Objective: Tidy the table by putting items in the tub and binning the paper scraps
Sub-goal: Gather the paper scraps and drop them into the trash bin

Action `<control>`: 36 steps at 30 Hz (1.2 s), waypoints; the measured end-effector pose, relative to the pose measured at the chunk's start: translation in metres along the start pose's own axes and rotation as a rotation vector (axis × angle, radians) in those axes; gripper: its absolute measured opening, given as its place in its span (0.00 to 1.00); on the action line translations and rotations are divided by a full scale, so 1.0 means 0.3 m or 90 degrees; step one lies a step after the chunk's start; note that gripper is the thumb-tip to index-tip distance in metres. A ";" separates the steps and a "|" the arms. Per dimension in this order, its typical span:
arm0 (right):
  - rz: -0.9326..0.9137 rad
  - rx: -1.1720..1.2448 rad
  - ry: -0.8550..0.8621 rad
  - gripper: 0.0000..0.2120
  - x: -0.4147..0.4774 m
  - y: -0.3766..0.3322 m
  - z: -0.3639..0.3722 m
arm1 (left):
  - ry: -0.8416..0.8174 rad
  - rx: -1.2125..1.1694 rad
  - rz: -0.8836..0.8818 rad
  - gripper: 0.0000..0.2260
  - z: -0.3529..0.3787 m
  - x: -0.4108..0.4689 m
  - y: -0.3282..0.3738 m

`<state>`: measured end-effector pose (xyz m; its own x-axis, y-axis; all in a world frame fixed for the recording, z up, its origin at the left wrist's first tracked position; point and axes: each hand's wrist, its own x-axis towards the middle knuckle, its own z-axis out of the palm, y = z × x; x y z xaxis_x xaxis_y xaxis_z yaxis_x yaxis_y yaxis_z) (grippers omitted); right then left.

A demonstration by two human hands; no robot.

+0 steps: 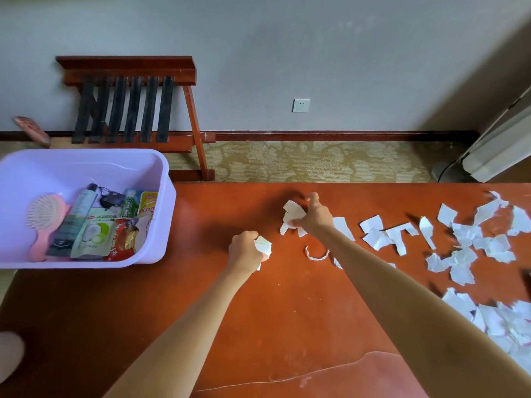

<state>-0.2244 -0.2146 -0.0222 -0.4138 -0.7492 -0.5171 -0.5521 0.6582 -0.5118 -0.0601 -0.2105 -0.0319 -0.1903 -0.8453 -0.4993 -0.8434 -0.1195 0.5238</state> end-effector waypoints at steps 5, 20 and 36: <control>0.009 -0.010 0.048 0.22 0.010 -0.019 0.042 | 0.018 -0.017 -0.001 0.07 -0.020 0.005 -0.012; -0.007 0.120 0.031 0.17 -0.172 0.123 -0.046 | 0.045 -0.123 -0.012 0.10 -0.018 -0.071 0.018; -0.020 0.102 0.112 0.06 -0.294 0.198 0.072 | 0.102 -0.178 -0.067 0.08 0.006 -0.264 -0.033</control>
<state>-0.2051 -0.1078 -0.0219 -0.5256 -0.7614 -0.3794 -0.4506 0.6275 -0.6350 -0.0376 -0.1414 0.0012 -0.0102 -0.8893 -0.4573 -0.6801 -0.3291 0.6552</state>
